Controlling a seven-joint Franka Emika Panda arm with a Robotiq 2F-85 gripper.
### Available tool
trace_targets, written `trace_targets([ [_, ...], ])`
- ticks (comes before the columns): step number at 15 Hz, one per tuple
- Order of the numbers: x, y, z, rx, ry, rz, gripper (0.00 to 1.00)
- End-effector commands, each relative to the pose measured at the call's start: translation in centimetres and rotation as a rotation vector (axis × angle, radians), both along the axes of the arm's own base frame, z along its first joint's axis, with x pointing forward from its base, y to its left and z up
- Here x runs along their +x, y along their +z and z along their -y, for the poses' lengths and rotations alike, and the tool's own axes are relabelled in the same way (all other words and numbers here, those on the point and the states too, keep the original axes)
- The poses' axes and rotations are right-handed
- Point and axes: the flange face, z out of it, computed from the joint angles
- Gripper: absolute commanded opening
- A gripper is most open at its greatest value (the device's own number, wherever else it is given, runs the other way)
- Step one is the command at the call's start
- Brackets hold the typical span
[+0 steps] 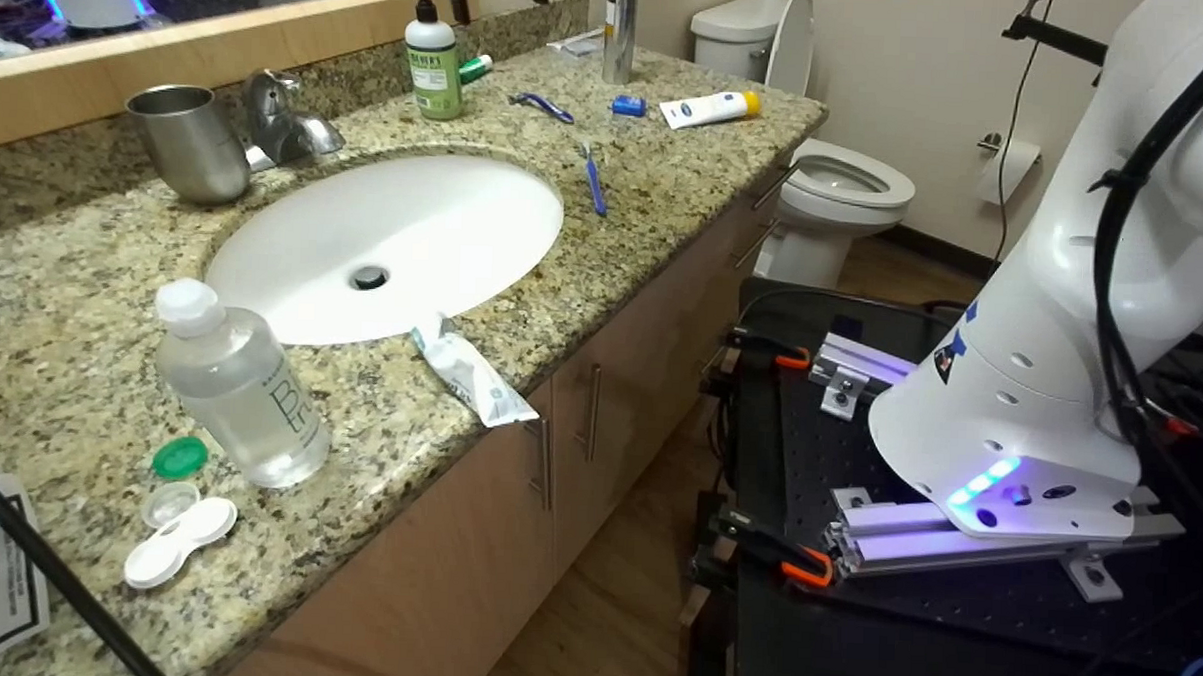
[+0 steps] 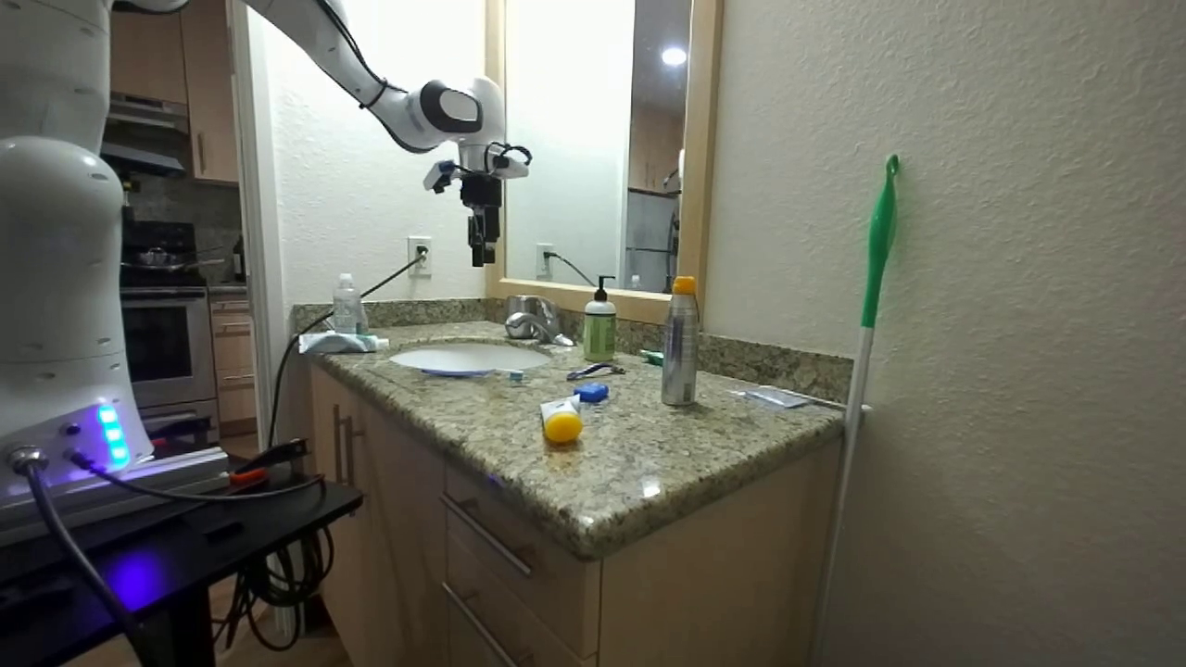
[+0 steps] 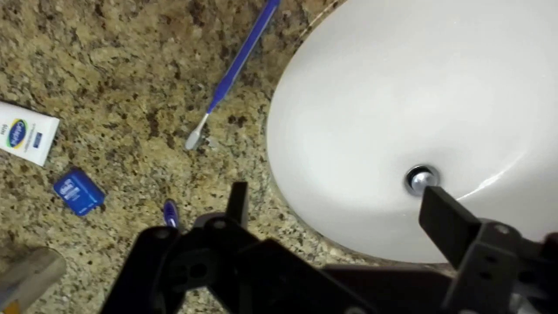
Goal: Pull the faucet handle up
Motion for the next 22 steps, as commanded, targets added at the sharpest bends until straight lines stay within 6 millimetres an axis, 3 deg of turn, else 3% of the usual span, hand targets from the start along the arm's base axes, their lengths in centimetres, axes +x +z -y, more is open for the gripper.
trace_targets([
  [1,5.7,-1.8,-0.8,-0.080,-0.003,0.011,1.00],
  [4,8.0,-2.9,0.9,-0.058,-0.098,0.079,1.00],
  [6,8.4,-3.7,1.6,-0.023,-0.105,0.061,1.00],
  [11,8.1,-4.3,1.4,-0.028,-0.084,0.045,1.00],
  [15,10.7,-6.6,-1.0,0.031,-0.022,0.030,1.00],
  [17,11.9,-6.5,-1.9,0.070,-0.001,0.068,1.00],
  [19,13.4,-5.9,-1.9,0.089,-0.010,0.116,1.00],
  [22,15.2,-5.8,-0.4,0.025,-0.064,0.193,1.00],
])
